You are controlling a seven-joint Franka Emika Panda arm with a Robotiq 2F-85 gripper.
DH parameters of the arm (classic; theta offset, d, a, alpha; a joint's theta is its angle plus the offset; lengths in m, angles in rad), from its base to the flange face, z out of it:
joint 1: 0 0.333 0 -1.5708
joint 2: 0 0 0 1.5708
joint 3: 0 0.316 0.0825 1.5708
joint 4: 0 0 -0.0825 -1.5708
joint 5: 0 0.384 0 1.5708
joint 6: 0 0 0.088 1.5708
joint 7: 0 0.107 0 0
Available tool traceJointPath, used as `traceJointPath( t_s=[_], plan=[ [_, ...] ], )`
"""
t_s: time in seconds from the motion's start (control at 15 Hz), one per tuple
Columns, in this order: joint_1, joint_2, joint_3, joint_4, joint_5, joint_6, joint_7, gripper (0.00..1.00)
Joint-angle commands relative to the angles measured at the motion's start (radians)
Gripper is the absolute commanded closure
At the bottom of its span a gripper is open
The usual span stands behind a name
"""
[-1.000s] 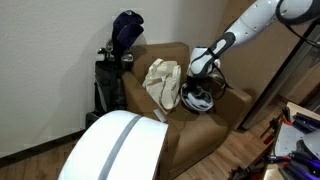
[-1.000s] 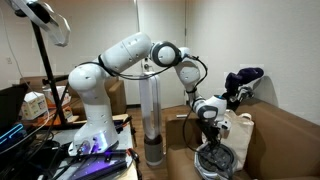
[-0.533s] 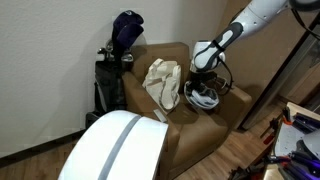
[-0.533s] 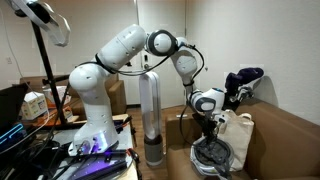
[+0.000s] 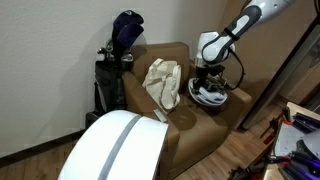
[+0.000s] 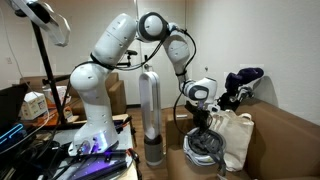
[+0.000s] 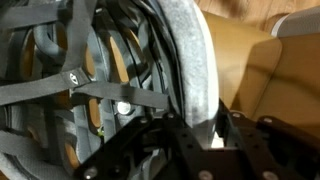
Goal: Move the white object from one arm of the couch to the other,put the remote on the left arm of the couch and then move the helmet to the corner
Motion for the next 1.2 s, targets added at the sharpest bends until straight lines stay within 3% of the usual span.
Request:
traceJointPath(
  t_s=[0.0, 0.07, 0.13, 0.33, 0.4, 0.47, 0.53, 0.73, 1.0, 1.13],
  plan=[
    [0.031, -0.149, 0.002, -0.155, -0.06, -0.015, -0.057, 0.87],
    [0.069, -0.166, -0.028, -0.18, -0.086, 0.029, 0.004, 0.87],
    [0.029, -0.084, 0.001, -0.091, -0.042, -0.006, -0.029, 0.64],
    [0.059, -0.13, -0.012, -0.142, -0.061, 0.008, -0.019, 0.65],
    [0.06, -0.133, -0.013, -0.145, -0.061, 0.008, -0.018, 0.88],
    [0.035, -0.126, 0.011, -0.133, -0.036, -0.018, -0.056, 0.89],
    [-0.043, -0.112, 0.085, -0.104, 0.039, -0.1, -0.174, 0.89],
    [-0.125, -0.073, 0.139, -0.049, 0.116, -0.198, -0.345, 0.89],
    [-0.238, 0.019, 0.176, 0.092, 0.203, -0.355, -0.58, 0.89],
    [-0.26, 0.075, 0.174, 0.164, 0.219, -0.446, -0.673, 0.89]
  ],
)
